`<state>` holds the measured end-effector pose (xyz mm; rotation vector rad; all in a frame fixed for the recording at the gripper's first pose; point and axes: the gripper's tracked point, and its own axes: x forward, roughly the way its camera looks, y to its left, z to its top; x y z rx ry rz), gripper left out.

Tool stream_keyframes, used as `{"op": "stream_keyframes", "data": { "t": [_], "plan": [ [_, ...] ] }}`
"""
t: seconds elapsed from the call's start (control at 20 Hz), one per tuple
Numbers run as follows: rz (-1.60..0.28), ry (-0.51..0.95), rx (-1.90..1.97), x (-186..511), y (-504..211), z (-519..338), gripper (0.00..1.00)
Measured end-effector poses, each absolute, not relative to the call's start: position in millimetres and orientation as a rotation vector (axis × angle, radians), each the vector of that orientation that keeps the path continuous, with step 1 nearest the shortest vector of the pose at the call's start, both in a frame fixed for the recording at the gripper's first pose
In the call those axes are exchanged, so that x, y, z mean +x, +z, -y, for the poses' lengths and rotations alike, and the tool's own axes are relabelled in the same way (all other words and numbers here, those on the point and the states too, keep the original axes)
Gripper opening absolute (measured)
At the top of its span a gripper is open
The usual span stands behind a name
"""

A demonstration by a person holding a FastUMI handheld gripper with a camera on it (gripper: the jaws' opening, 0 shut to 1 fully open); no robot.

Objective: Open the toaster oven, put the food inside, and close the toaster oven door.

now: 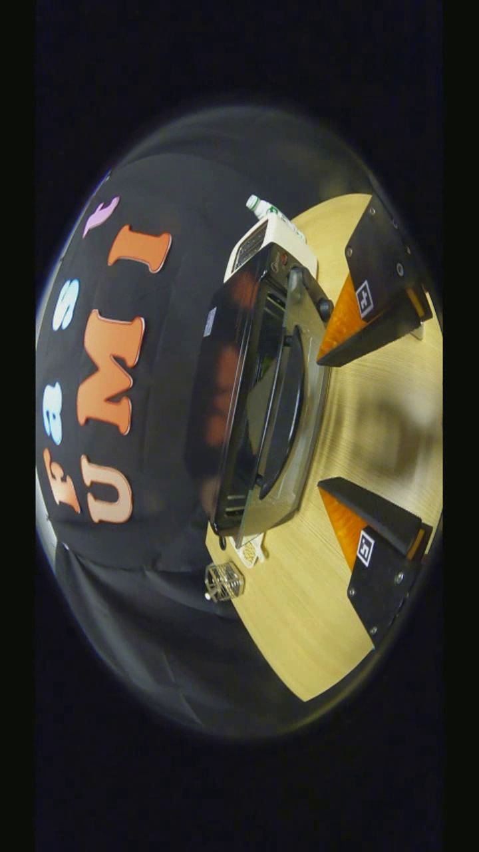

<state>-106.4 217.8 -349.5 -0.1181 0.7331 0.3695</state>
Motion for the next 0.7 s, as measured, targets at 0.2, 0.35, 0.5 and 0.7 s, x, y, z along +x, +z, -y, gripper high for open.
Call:
{"op": "stream_keyframes", "data": {
  "t": [0.2,0.35,0.5,0.7],
  "plan": [
    [-0.671,0.334,-0.085,-63,-330,-224,0.99],
    [-0.636,0.336,-0.062,-53,-308,-228,0.99],
    [-0.584,0.352,-0.049,-53,-275,-226,0.99],
    [-0.462,0.352,-0.081,-35,-212,-213,0.99]
  ]
}}
